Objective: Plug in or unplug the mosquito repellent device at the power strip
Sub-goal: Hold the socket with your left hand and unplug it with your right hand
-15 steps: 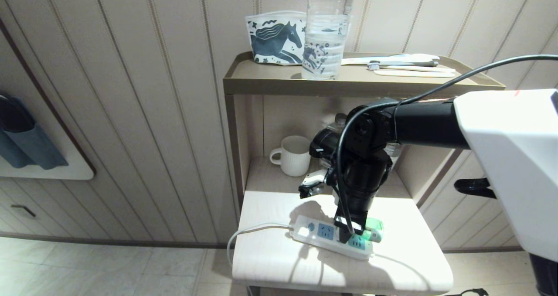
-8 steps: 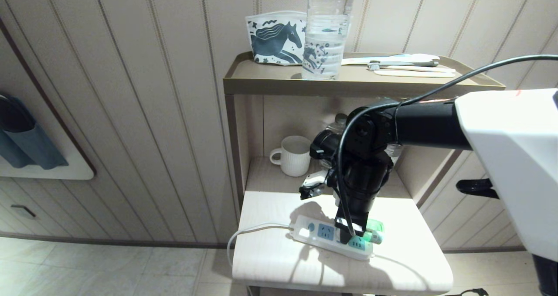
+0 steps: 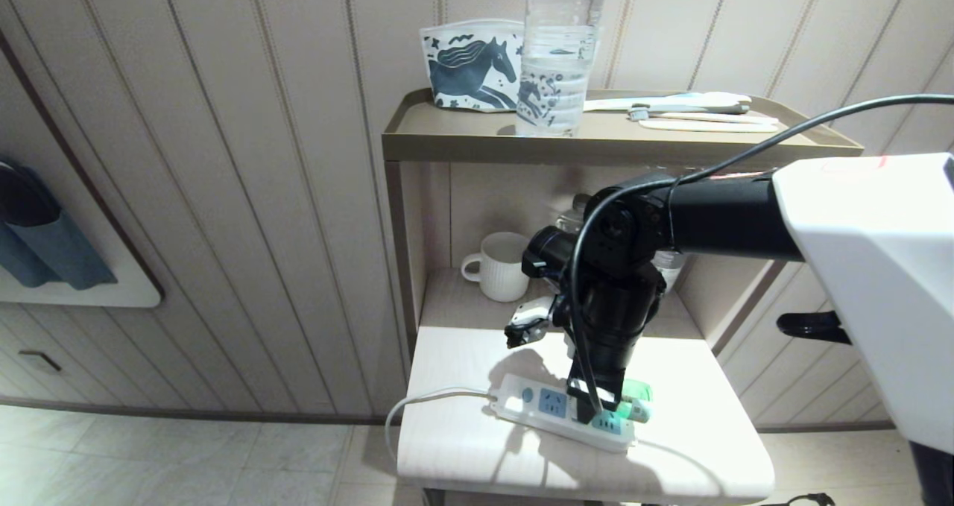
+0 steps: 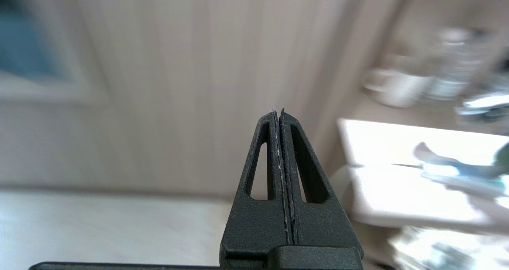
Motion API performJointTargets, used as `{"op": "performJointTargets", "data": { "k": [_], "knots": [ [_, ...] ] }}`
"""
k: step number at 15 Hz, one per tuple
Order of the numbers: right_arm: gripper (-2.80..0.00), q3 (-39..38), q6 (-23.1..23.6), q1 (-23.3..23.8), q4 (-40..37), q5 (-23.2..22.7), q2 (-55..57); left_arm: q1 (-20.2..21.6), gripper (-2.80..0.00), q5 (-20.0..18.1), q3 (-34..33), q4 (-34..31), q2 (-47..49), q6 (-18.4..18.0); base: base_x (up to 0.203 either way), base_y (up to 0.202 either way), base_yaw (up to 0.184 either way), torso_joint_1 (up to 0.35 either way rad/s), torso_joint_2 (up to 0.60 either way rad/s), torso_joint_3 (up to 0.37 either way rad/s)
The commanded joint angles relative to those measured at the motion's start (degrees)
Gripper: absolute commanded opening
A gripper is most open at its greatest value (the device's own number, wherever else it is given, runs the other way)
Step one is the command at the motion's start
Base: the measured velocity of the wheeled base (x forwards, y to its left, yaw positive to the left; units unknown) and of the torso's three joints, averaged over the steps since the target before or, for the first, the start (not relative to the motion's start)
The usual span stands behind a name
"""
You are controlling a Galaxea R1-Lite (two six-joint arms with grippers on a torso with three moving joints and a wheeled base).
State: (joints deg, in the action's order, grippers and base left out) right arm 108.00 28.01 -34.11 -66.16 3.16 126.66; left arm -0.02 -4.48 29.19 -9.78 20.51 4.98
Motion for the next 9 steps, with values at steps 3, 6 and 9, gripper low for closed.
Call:
{"op": "performJointTargets", "data": {
  "k": [3,6,9],
  "knots": [
    [-2.80,0.31,0.03,-0.84,0.86,0.01,-0.10,-0.19,-2.80,-15.43,6.32,-1.20,33.18,7.43,0.000,0.000,0.000,0.000,0.00,0.000],
    [-2.80,0.64,0.03,-0.70,0.86,0.01,-1.09,-0.59,-2.80,-27.10,7.91,-0.46,52.13,8.09,0.000,0.000,0.000,0.000,0.00,0.000],
    [-2.80,0.72,0.03,-0.70,0.94,0.01,-1.68,-5.50,-2.80,-34.07,10.34,0.63,65.39,5.10,0.000,0.000,0.000,0.000,0.00,0.000]
  ]
}}
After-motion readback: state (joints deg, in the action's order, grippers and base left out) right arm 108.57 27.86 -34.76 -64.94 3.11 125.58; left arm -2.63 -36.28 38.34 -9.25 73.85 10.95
